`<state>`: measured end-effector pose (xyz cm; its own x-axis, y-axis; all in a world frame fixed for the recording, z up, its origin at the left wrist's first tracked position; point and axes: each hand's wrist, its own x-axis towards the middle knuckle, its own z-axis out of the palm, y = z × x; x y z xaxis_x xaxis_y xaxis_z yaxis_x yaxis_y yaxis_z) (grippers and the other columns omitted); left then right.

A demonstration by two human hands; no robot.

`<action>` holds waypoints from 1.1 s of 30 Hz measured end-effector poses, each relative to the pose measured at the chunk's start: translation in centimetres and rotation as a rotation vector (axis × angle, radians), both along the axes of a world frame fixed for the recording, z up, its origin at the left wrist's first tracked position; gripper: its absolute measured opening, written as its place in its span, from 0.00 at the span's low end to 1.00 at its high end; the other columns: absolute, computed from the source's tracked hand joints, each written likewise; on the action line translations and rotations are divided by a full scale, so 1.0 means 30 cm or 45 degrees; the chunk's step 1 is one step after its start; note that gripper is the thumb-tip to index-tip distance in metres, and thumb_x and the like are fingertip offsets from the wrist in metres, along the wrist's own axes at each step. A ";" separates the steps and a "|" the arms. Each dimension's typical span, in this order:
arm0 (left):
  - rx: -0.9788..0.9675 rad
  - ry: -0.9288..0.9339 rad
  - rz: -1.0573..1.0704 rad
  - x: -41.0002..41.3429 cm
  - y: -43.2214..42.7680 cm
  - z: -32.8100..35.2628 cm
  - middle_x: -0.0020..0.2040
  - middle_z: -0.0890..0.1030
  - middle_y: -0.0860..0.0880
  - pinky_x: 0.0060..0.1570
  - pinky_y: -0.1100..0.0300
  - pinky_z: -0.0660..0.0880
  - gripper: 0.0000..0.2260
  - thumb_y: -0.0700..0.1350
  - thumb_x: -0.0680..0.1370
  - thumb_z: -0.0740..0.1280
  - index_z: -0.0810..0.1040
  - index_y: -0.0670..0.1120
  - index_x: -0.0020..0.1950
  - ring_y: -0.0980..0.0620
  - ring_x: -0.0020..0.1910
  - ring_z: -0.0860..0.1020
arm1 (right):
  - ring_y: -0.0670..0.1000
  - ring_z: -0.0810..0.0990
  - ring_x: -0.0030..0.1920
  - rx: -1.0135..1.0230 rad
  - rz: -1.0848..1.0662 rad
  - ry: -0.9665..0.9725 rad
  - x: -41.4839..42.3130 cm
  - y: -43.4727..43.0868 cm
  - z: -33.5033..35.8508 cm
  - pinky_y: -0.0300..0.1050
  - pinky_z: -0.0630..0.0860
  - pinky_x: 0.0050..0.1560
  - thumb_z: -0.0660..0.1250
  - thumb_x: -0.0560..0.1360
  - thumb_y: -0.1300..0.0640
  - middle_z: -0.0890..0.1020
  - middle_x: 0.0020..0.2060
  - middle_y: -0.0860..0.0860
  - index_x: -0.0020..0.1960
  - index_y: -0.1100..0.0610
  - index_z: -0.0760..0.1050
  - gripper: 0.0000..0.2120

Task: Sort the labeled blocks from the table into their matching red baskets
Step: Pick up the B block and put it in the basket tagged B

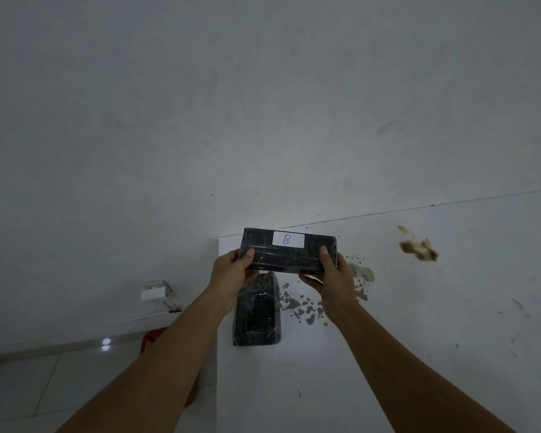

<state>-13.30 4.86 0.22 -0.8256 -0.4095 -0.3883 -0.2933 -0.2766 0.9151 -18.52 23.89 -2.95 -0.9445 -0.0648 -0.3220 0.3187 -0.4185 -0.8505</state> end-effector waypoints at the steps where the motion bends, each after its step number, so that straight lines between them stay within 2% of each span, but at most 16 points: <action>1: 0.067 0.030 0.056 0.009 0.003 0.000 0.54 0.84 0.42 0.50 0.57 0.81 0.09 0.41 0.80 0.66 0.81 0.40 0.57 0.46 0.53 0.83 | 0.56 0.85 0.51 -0.006 0.008 0.007 -0.004 -0.001 0.004 0.49 0.83 0.40 0.66 0.78 0.53 0.83 0.53 0.58 0.56 0.54 0.75 0.08; 4: 0.159 0.094 0.183 0.034 0.012 -0.010 0.53 0.84 0.41 0.51 0.57 0.81 0.06 0.39 0.79 0.67 0.81 0.40 0.54 0.45 0.54 0.83 | 0.55 0.86 0.48 -0.029 0.019 -0.008 -0.017 -0.007 0.009 0.50 0.84 0.40 0.69 0.77 0.53 0.83 0.51 0.58 0.59 0.57 0.72 0.14; 10: 0.222 0.155 0.278 0.053 -0.001 -0.017 0.52 0.85 0.43 0.41 0.62 0.82 0.09 0.39 0.80 0.66 0.80 0.39 0.59 0.48 0.49 0.84 | 0.59 0.86 0.46 -0.042 0.168 -0.033 -0.019 -0.015 -0.008 0.54 0.83 0.41 0.70 0.77 0.57 0.83 0.51 0.62 0.63 0.56 0.71 0.17; 16: 0.167 0.187 0.287 0.060 -0.011 -0.019 0.58 0.81 0.43 0.44 0.60 0.82 0.15 0.38 0.80 0.65 0.74 0.46 0.67 0.47 0.54 0.82 | 0.60 0.86 0.47 -0.037 0.210 -0.030 -0.020 -0.026 -0.016 0.53 0.84 0.42 0.68 0.78 0.59 0.83 0.51 0.62 0.65 0.58 0.70 0.17; 20: 0.132 0.185 0.281 0.057 -0.011 -0.018 0.60 0.80 0.42 0.50 0.56 0.80 0.18 0.38 0.80 0.65 0.72 0.44 0.70 0.46 0.55 0.82 | 0.60 0.86 0.47 -0.040 0.206 -0.039 -0.023 -0.032 -0.015 0.52 0.84 0.42 0.67 0.78 0.60 0.83 0.52 0.62 0.65 0.58 0.70 0.16; 26: -0.007 0.144 0.241 0.067 -0.025 -0.029 0.60 0.81 0.43 0.48 0.59 0.78 0.18 0.40 0.80 0.65 0.72 0.45 0.71 0.48 0.54 0.82 | 0.61 0.86 0.48 -0.039 0.218 -0.047 -0.022 -0.041 -0.022 0.53 0.83 0.43 0.67 0.78 0.61 0.83 0.52 0.62 0.64 0.58 0.70 0.15; 30: -0.147 0.083 0.261 0.121 -0.070 -0.034 0.61 0.79 0.45 0.57 0.55 0.76 0.24 0.45 0.80 0.65 0.66 0.47 0.75 0.49 0.55 0.80 | 0.61 0.86 0.48 -0.047 0.239 -0.067 -0.005 -0.070 -0.037 0.52 0.84 0.43 0.67 0.78 0.61 0.83 0.52 0.63 0.64 0.58 0.69 0.16; 33: -0.237 0.017 0.268 0.189 -0.128 -0.053 0.62 0.78 0.46 0.60 0.54 0.75 0.25 0.47 0.80 0.66 0.65 0.47 0.76 0.48 0.58 0.79 | 0.62 0.86 0.48 -0.054 0.256 -0.093 0.025 -0.110 -0.050 0.55 0.83 0.46 0.67 0.78 0.61 0.83 0.53 0.63 0.65 0.59 0.69 0.16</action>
